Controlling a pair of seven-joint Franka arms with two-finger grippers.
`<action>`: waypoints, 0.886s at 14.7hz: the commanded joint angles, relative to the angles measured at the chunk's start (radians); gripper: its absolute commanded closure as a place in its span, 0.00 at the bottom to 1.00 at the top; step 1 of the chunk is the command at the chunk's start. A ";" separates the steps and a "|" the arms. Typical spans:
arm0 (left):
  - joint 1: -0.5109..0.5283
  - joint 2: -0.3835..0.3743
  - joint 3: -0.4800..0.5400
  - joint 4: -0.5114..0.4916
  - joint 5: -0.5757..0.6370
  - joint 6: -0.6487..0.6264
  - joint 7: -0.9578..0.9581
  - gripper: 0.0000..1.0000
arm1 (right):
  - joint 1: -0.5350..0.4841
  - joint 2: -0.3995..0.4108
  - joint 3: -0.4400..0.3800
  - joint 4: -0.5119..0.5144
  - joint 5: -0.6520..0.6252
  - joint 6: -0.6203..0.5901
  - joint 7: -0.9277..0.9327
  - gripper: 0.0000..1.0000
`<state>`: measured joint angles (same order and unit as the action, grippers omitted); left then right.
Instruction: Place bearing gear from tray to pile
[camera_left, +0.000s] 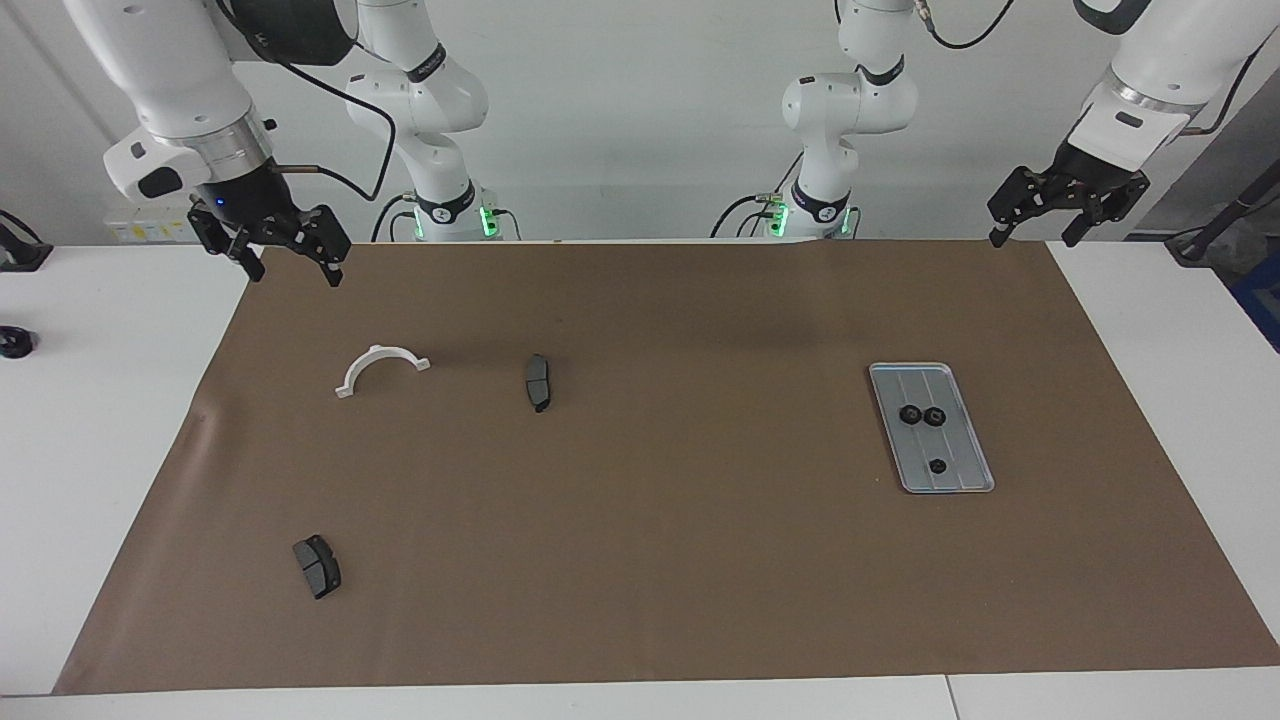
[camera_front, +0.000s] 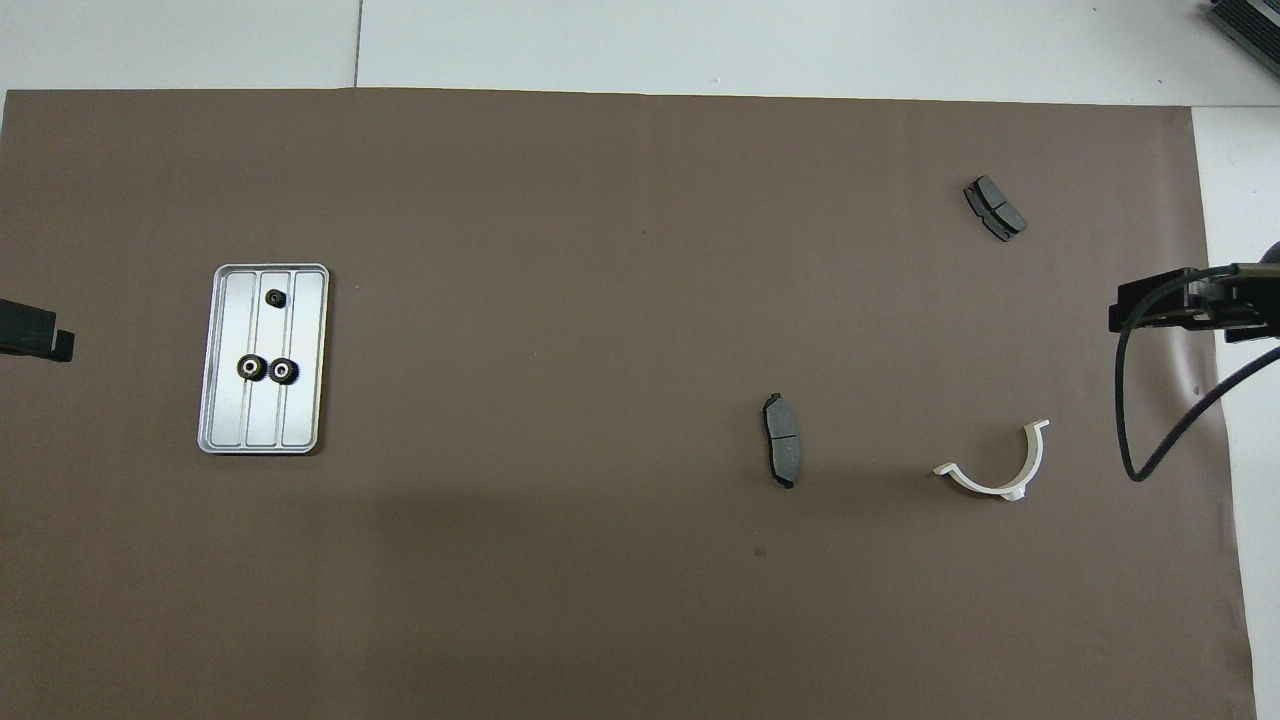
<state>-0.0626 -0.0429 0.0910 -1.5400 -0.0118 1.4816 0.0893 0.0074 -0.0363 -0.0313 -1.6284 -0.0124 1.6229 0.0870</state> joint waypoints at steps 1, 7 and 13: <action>-0.017 -0.034 0.006 -0.042 0.026 0.020 -0.002 0.00 | -0.015 -0.019 0.011 -0.018 0.012 -0.005 -0.018 0.00; -0.017 -0.040 0.009 -0.057 0.026 0.043 -0.020 0.00 | -0.015 -0.019 0.011 -0.018 0.012 -0.005 -0.018 0.00; -0.017 -0.101 0.009 -0.268 0.027 0.305 -0.010 0.00 | -0.015 -0.019 0.011 -0.018 0.012 -0.005 -0.018 0.00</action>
<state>-0.0626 -0.0757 0.0919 -1.6744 -0.0113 1.6824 0.0877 0.0074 -0.0363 -0.0313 -1.6284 -0.0124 1.6229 0.0870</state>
